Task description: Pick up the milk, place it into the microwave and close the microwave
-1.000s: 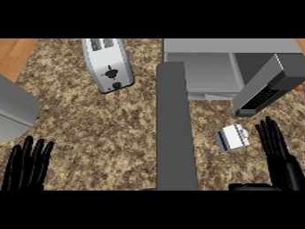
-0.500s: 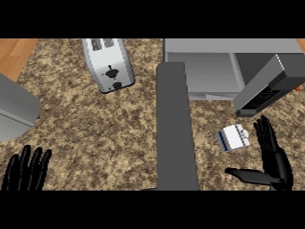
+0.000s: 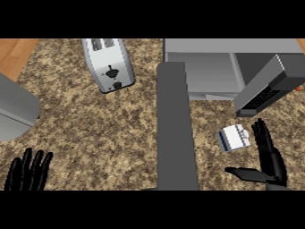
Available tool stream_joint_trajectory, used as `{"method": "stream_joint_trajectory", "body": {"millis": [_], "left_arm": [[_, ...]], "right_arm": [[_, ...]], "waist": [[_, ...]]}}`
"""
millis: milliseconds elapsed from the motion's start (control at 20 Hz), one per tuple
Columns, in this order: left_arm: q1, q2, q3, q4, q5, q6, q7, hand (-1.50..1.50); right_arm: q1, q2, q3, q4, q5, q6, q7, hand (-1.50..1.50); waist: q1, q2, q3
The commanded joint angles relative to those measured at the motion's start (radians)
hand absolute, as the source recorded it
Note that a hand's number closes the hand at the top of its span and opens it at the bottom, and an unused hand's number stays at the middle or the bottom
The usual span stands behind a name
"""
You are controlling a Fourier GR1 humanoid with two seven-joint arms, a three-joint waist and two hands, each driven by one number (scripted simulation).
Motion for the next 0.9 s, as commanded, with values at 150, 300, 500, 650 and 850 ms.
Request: {"method": "stream_joint_trajectory", "body": {"millis": [150,300,500,650,850], "left_arm": [[0.074,0.001,-0.027,-0.099,0.014,-0.003,0.047,-1.50],[0.076,0.022,0.038,-0.014,0.044,-0.055,-0.049,-1.50],[-0.007,0.008,0.021,0.004,0.028,-0.017,0.019,-1.50],[0.091,-0.016,-0.043,-0.062,-0.018,-0.014,-0.005,-1.50],[0.034,0.011,0.023,0.004,0.019,-0.045,-0.029,-1.50]], "right_arm": [[-0.096,-0.033,-0.026,0.302,0.035,-0.036,-0.206,-1.50],[-0.140,-0.058,-0.025,0.282,0.014,-0.005,-0.165,-1.50],[-0.170,-0.071,-0.019,0.396,0.043,0.007,-0.282,-1.50],[-0.225,-0.031,-0.001,0.363,0.041,0.001,-0.217,-1.50],[-0.210,-0.027,-0.011,0.442,0.035,0.002,-0.271,-1.50]], "waist": [[0.006,0.002,0.001],[0.002,0.000,0.000],[0.003,0.003,0.001],[0.007,0.001,0.001],[0.005,0.002,0.001]]}}
